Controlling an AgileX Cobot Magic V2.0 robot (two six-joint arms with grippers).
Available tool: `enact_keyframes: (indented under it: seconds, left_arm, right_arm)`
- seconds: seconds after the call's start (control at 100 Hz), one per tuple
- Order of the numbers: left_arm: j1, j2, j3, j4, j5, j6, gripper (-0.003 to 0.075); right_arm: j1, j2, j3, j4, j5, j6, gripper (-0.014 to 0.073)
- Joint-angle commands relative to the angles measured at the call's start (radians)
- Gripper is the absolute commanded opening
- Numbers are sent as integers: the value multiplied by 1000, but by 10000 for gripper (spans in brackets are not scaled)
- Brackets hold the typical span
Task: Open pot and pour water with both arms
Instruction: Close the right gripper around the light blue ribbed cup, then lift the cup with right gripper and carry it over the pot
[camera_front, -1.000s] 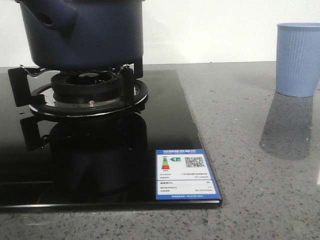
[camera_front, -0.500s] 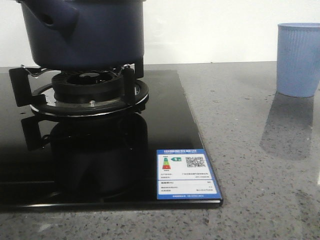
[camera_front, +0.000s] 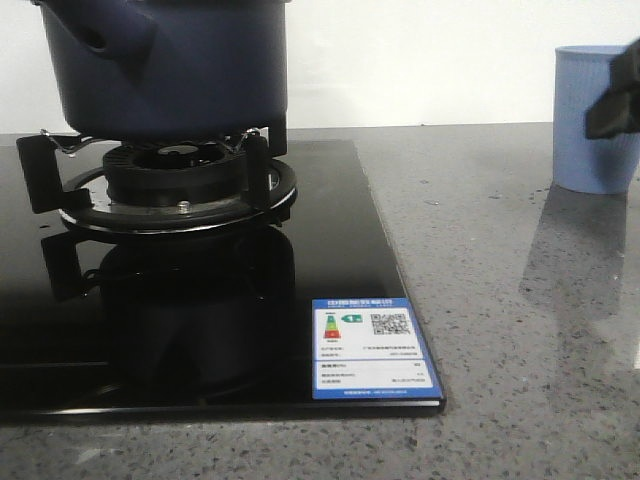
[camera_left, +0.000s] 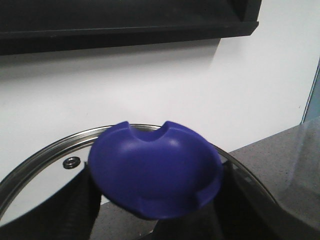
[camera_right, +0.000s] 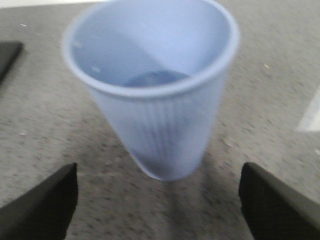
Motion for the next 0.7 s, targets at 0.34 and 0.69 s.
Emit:
enact_keyframes:
  seconds: [0.34,0.69]
  left_arm:
    - [0,-34,-41,-81,-26,6,371]
    - [0,-34,-41,-81,-28,6,371]
  right_arm:
    - [16,70,-43,-4,-231,3,570]
    - [16,199,-100,-17,-301,3,570]
